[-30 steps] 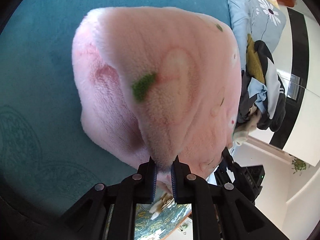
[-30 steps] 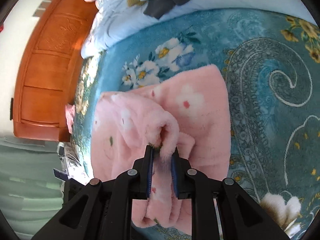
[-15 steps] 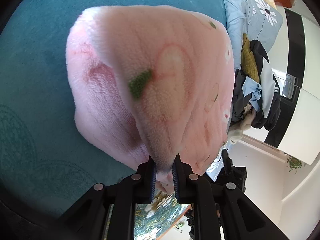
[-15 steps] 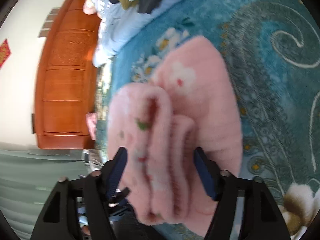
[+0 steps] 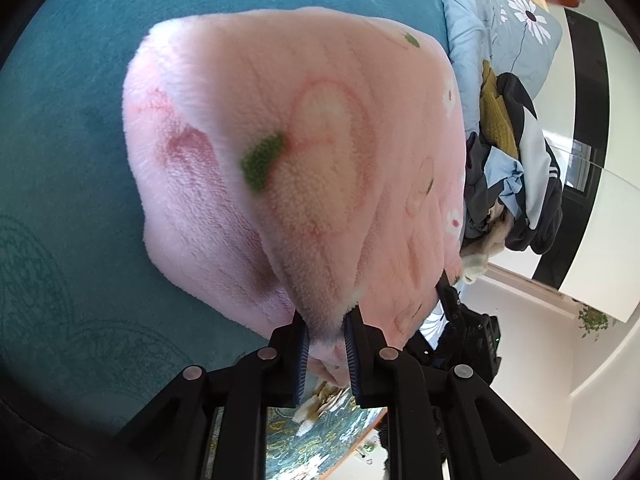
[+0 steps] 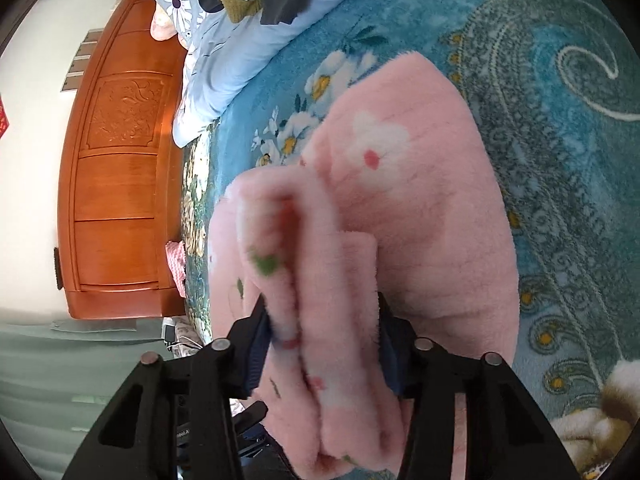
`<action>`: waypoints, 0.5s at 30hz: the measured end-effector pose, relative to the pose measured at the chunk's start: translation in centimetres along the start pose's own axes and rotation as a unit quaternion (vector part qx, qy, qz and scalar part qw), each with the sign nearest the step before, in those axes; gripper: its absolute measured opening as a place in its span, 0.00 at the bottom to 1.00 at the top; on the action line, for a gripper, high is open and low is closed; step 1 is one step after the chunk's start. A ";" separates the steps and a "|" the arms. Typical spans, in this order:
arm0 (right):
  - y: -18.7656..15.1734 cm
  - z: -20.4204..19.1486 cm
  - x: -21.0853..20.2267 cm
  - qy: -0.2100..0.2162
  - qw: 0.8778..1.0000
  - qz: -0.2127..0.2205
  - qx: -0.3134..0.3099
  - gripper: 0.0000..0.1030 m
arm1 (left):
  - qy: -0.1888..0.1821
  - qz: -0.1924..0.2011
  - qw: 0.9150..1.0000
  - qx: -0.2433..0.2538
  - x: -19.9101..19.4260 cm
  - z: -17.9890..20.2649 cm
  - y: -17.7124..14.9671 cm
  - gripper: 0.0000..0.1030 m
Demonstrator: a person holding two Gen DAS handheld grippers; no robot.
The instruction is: Fold clothes
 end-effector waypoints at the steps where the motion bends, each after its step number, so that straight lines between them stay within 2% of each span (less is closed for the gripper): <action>1: 0.1 -0.2 -0.1 -0.004 1.000 -0.001 -0.003 0.42 | 0.002 -0.001 1.000 0.003 0.1 0.1 0.0 0.19; 3: 0.3 -1.0 -0.4 -0.004 1.000 -0.002 -0.009 0.37 | 0.002 -0.002 1.000 0.011 -0.4 0.1 -0.1 0.19; 6: 0.9 -2.3 -2.3 0.025 0.999 0.013 -0.019 0.30 | -0.010 -0.010 0.999 0.032 -0.6 1.0 -0.5 0.19; 10: 1.8 -4.1 -5.3 0.041 0.997 0.031 -0.056 0.29 | -0.021 -0.026 0.996 0.081 0.0 3.5 -1.6 0.19; 12: 2.2 -4.0 -6.1 0.026 0.997 0.039 -0.063 0.28 | -0.019 -0.040 0.993 0.107 0.7 4.4 -2.3 0.19; 15: 2.5 -2.3 -6.2 -0.011 0.998 0.040 -0.055 0.28 | 0.010 -0.059 0.991 0.119 2.0 4.2 -3.0 0.19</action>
Point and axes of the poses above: each gripper's, at about its wrist camera, not at the fingertips, and x roughly the way its jaws point, z to its right, y to its top, the point moved 4 cm from there along x, roughly the way its jaws point, and after that the axes turned 1 degree about z, right-handed, at the moved point
